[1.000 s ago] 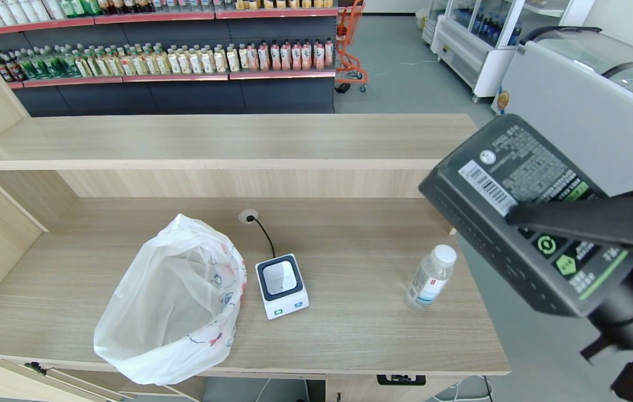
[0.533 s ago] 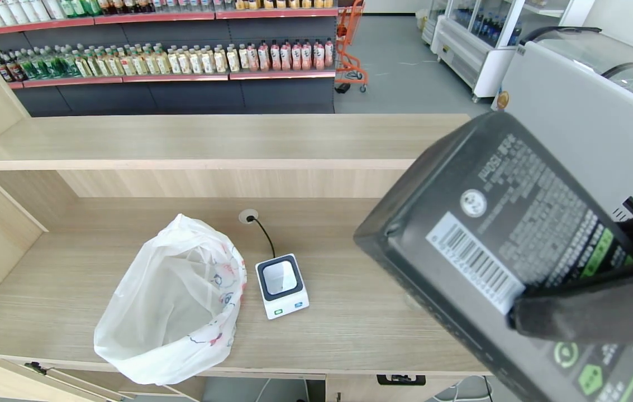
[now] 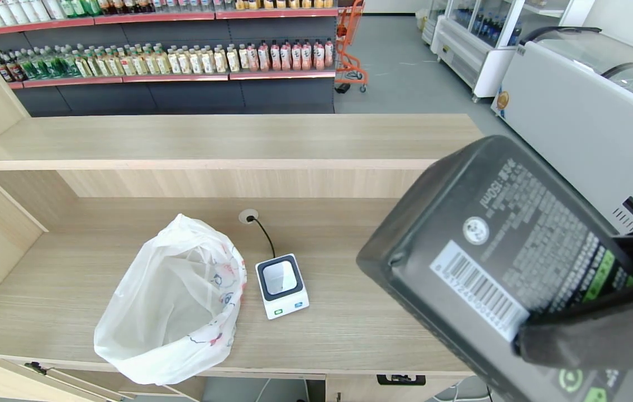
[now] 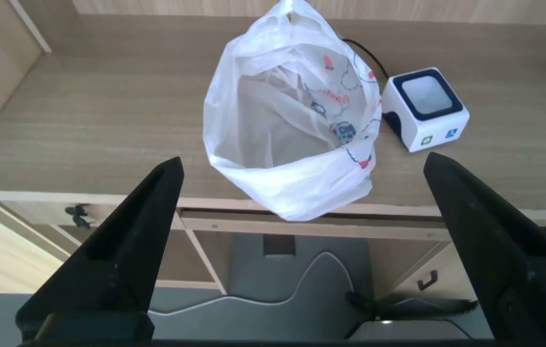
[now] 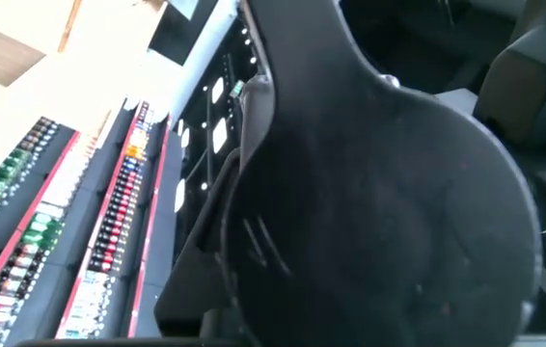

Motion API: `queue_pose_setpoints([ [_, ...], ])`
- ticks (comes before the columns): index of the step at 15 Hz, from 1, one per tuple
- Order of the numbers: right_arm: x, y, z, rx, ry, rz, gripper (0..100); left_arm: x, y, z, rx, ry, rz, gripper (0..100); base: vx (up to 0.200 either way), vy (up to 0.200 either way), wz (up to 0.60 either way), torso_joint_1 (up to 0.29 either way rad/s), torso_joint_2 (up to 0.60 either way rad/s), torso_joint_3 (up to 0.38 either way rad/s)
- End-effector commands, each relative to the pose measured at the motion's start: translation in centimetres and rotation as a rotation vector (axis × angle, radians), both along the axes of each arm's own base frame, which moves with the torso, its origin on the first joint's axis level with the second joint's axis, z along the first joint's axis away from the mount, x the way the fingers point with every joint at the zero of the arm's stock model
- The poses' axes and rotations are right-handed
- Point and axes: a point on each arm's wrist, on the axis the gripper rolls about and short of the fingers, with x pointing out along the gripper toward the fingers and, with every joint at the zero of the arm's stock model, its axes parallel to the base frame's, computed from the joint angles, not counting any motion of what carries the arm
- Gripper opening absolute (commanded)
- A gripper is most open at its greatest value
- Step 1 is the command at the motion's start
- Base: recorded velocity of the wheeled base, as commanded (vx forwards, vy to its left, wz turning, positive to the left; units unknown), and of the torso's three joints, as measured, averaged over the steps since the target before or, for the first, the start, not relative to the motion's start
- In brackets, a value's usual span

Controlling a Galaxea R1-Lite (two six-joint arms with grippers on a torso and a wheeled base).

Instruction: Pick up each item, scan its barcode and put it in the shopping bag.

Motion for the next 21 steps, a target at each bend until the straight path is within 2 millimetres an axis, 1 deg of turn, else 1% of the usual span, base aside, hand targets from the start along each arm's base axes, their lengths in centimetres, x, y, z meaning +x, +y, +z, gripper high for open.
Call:
queue_pose_setpoints([
  [1,-0.2,-0.3,0.2,0.007,-0.005,-0.002,0,0.0,0.0,0.0,-0.001,-0.002,0.0,100,0.0,0.0,0.0,0.0,0.0,0.0],
  [4,-0.4,-0.7,0.3,0.005,0.004,0.005,0,0.0,0.0,0.0,-0.001,-0.002,0.0,100,0.0,0.0,0.0,0.0,0.0,0.0],
  [6,-0.5,-1.5,0.2,0.005,0.009,-0.013,0,0.0,0.0,0.0,-0.001,0.0,0.0,100,0.0,0.0,0.0,0.0,0.0,0.0],
  [9,-0.4,-2.1,-0.5,-0.035,0.052,-0.036,0,0.0,0.0,0.0,-0.001,0.0,0.0,100,0.0,0.0,0.0,0.0,0.0,0.0],
  [14,-0.8,-3.1,-0.8,-0.066,0.081,-0.038,0,0.0,0.0,0.0,-0.001,-0.002,0.0,100,0.0,0.0,0.0,0.0,0.0,0.0],
  [19,-1.1,-3.3,-0.7,-0.063,0.08,-0.038,0,0.0,0.0,0.0,-0.001,-0.002,0.0,100,0.0,0.0,0.0,0.0,0.0,0.0],
  [20,-0.8,-3.4,-0.6,-0.072,0.121,-0.051,0,0.0,0.0,0.0,-0.001,0.0,0.0,100,0.0,0.0,0.0,0.0,0.0,0.0],
  [21,0.5,-4.1,-0.5,-0.092,0.274,-0.129,0,0.0,0.0,0.0,-0.001,-0.002,0.0,100,0.0,0.0,0.0,0.0,0.0,0.0],
])
